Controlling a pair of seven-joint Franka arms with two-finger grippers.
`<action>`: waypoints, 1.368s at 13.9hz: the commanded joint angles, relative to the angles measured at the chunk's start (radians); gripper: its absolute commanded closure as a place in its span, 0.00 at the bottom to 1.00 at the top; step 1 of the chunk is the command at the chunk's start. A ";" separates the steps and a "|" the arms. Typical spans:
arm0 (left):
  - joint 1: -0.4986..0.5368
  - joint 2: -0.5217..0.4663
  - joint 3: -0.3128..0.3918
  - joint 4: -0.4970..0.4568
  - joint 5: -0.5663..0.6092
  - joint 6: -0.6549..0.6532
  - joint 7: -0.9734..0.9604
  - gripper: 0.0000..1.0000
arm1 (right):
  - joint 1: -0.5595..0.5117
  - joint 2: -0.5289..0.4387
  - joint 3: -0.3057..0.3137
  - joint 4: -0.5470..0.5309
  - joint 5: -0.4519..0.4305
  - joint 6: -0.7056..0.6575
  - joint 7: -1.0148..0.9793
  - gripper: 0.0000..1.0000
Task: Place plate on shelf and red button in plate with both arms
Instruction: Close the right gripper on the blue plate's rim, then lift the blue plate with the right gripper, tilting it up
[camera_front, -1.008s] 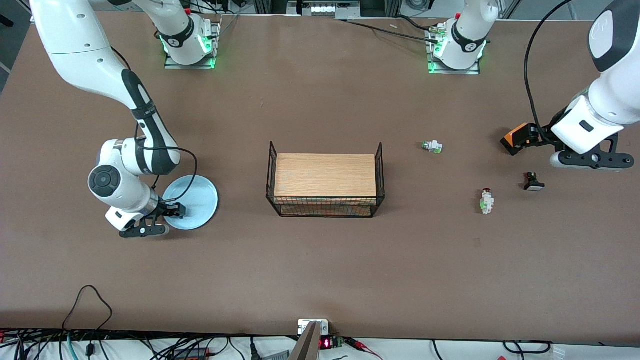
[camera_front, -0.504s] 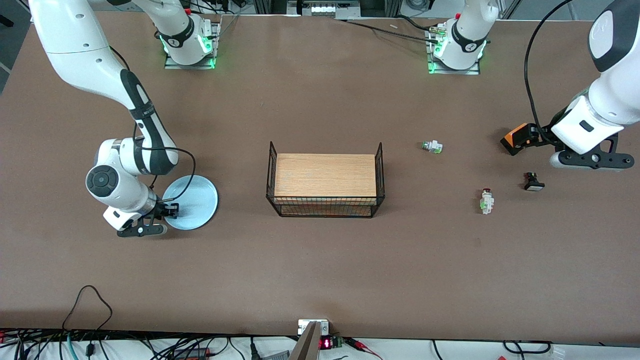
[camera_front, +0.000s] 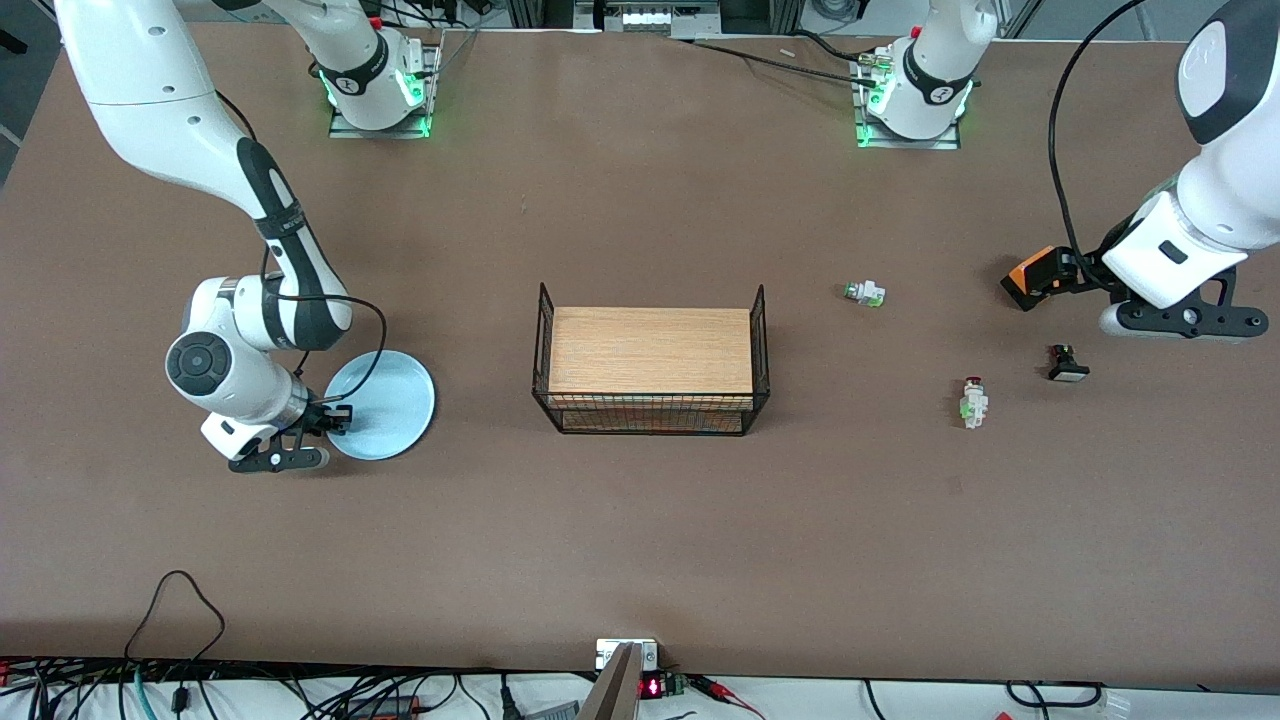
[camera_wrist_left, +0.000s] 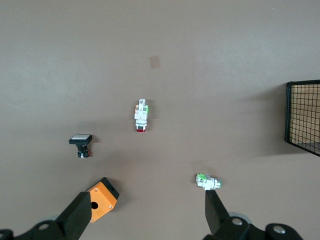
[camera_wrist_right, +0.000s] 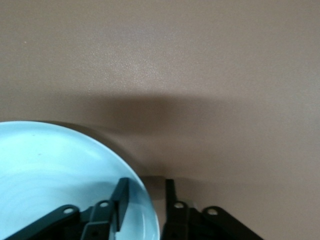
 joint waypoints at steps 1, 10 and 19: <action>0.004 0.011 -0.002 0.029 0.006 -0.021 0.022 0.00 | 0.001 -0.020 -0.004 -0.026 -0.009 -0.024 -0.013 0.78; 0.005 0.011 -0.002 0.029 0.006 -0.021 0.022 0.00 | 0.002 -0.041 -0.004 -0.018 0.003 -0.087 0.011 1.00; 0.004 0.011 -0.002 0.029 0.006 -0.021 0.022 0.00 | 0.019 -0.188 -0.004 -0.020 0.005 -0.148 0.022 1.00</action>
